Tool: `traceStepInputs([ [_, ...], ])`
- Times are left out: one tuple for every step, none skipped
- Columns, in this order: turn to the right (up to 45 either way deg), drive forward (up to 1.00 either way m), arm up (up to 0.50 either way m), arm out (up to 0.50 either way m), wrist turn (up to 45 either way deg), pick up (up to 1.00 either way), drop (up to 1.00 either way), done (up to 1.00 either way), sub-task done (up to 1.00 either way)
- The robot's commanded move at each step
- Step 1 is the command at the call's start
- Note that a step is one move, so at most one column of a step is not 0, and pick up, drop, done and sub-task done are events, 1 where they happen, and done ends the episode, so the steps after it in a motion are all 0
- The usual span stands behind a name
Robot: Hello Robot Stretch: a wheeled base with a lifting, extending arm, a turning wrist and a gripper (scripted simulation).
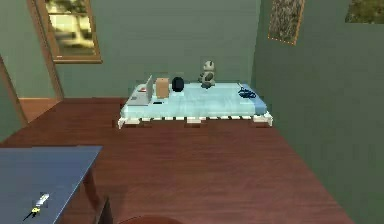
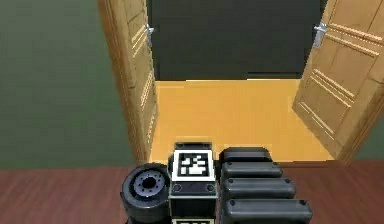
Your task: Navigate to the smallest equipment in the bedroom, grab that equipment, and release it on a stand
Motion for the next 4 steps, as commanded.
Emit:
traceStepInputs([
  [0.0, 0.60, 0.00, 0.00, 0.0, 0.00, 0.00, 0.00, 0.00],
  [-27.0, 0.00, 0.00, 0.00, 0.0, 0.00, 0.00, 0.00, 0.00],
  [0.0, 0.75, 0.00, 0.00, 0.0, 0.00, 0.00, 0.00, 0.00],
  [-21.0, 0.00, 0.00, 0.00, 0.0, 0.00, 0.00, 0.00, 0.00],
])
